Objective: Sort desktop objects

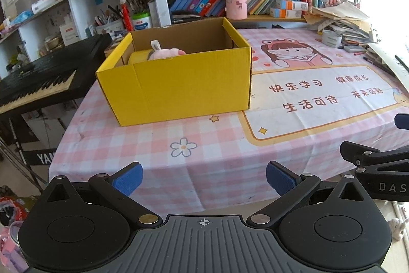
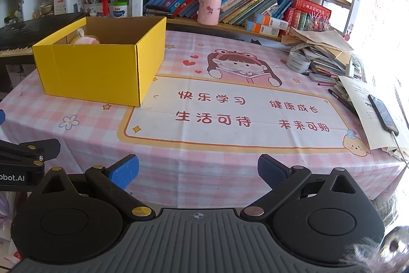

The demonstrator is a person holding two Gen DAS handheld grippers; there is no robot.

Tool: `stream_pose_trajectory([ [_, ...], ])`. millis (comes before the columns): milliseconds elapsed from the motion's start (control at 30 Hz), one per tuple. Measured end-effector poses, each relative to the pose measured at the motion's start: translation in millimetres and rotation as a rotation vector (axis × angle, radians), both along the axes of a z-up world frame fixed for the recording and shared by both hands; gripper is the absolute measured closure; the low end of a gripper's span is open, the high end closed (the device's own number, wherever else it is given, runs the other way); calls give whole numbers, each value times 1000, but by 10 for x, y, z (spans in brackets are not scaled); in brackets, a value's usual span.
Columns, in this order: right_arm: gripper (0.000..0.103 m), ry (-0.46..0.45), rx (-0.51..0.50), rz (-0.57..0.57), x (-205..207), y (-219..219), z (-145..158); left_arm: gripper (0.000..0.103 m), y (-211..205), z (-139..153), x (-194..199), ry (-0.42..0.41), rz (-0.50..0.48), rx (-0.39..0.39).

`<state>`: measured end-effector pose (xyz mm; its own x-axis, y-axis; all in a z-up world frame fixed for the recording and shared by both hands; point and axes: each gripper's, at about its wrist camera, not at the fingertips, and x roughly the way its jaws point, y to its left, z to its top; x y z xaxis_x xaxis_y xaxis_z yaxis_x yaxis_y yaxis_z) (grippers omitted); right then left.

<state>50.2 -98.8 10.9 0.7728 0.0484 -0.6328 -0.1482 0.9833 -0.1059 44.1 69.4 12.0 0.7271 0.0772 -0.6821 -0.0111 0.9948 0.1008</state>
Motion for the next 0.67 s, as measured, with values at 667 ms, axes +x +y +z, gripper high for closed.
stream_pose_trajectory([
  [667, 3, 46, 9, -2, 65, -13, -63, 0, 42, -39, 85, 22, 0, -44],
])
